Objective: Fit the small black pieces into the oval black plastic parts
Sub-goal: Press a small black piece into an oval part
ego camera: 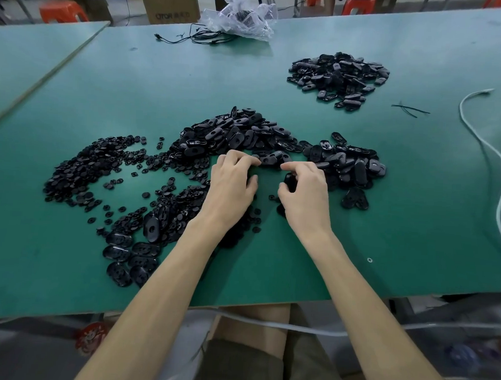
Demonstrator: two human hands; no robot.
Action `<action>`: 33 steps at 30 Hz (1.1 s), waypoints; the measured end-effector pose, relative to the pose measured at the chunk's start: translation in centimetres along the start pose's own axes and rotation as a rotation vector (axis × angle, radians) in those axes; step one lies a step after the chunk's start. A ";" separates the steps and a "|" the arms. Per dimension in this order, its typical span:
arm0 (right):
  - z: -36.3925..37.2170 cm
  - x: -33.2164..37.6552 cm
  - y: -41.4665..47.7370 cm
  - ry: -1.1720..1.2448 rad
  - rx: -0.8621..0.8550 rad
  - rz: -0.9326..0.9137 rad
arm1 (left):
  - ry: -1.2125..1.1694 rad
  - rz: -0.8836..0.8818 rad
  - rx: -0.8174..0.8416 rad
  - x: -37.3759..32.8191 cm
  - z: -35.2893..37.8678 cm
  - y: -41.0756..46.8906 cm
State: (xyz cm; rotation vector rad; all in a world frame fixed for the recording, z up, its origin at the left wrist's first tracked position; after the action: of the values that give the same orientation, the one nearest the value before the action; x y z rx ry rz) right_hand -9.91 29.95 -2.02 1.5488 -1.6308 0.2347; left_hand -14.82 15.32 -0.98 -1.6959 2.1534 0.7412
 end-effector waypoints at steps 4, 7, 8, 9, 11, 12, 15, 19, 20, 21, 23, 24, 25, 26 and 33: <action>-0.4 0.1 -0.1 0.142 -0.046 0.023 | -0.136 -0.029 -0.026 0.4 -0.6 0.2; -0.8 0.1 -0.2 0.193 -0.072 0.041 | -0.260 -0.026 -0.114 0.0 -2.0 0.0; -0.8 0.1 -0.2 0.206 -0.076 0.047 | -0.320 -0.029 -0.189 0.0 -3.0 -0.2; -0.8 0.1 -0.3 0.216 -0.078 0.053 | -0.368 -0.048 -0.269 0.3 -4.0 -0.4; -0.9 0.1 -0.3 0.220 -0.080 0.063 | -0.385 -0.115 -0.347 1.3 -4.9 -0.6; -0.9 0.1 -0.3 0.219 -0.079 0.064 | -0.307 -0.146 -0.350 1.7 -4.9 -0.5; -0.9 0.2 -0.3 0.215 -0.076 0.063 | 0.147 -0.209 -0.256 1.9 -2.9 -0.4; -0.9 0.2 -0.3 0.232 -0.080 0.075 | 0.332 -0.270 -0.241 2.3 -2.5 -0.5; -0.9 0.1 -0.3 0.235 -0.080 0.078 | 0.339 -0.280 -0.257 2.5 -2.7 -0.5; -0.9 0.1 -0.3 0.239 -0.079 0.079 | 0.353 -0.288 -0.259 2.6 -2.8 -0.4; -0.9 0.1 -0.3 0.242 -0.078 0.083 | 0.390 -0.305 -0.228 2.9 -2.7 -0.4; -0.9 0.0 -0.4 0.242 -0.077 0.083 | 0.401 -0.308 -0.209 2.9 -2.5 -0.4; -0.9 0.0 -0.4 0.243 -0.078 0.083 | 0.403 -0.304 -0.196 3.0 -2.4 -0.4; -0.9 0.0 -0.4 0.244 -0.079 0.083 | 0.394 -0.297 -0.190 2.9 -2.4 -0.4; -1.1 0.0 -0.4 0.242 -0.091 0.082 | 0.048 -0.228 -0.143 2.5 -2.3 -0.3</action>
State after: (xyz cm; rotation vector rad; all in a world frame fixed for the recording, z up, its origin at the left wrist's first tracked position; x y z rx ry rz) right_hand -9.10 30.55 -1.49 1.3315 -1.4938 0.3723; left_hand -14.99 11.94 -0.52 -2.0094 1.9336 0.8120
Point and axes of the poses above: each hand's wrist, its own y-axis towards the middle knuckle, its own z-axis out of the palm, x = y × z, the point moved 9 cm from there along y, towards the middle knuckle, and after that the axes turned 11 degrees about -z, right-handed, at the moved point
